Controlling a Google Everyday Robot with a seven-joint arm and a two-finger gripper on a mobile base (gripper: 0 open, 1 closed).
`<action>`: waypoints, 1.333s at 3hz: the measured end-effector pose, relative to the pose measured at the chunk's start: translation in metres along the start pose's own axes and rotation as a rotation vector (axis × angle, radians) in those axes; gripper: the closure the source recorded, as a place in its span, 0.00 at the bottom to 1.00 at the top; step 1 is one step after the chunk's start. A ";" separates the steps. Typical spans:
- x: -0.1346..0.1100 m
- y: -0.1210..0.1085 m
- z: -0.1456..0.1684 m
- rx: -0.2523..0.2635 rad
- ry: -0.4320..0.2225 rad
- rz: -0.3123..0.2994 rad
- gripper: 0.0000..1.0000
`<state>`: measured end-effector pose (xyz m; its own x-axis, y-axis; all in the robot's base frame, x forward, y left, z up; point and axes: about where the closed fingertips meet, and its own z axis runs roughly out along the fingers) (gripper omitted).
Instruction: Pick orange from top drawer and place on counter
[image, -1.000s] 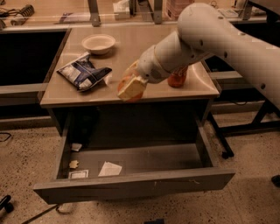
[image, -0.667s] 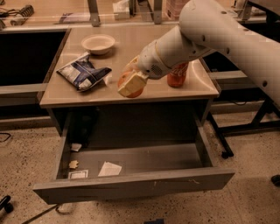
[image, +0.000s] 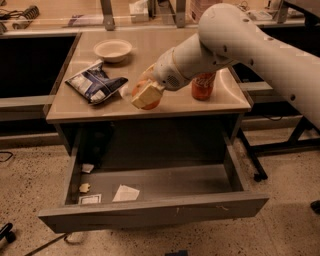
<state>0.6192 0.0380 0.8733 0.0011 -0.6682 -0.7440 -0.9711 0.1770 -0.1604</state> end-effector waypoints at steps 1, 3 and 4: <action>-0.002 -0.028 0.018 0.037 -0.030 -0.008 1.00; 0.005 -0.064 0.039 0.098 -0.071 0.002 1.00; 0.005 -0.064 0.039 0.098 -0.071 0.002 0.81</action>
Offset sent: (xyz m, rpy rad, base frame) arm 0.0880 0.0135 -0.0151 0.0829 -0.1001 -0.0768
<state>0.6903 0.0515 0.8550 0.0191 -0.6155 -0.7879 -0.9431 0.2506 -0.2186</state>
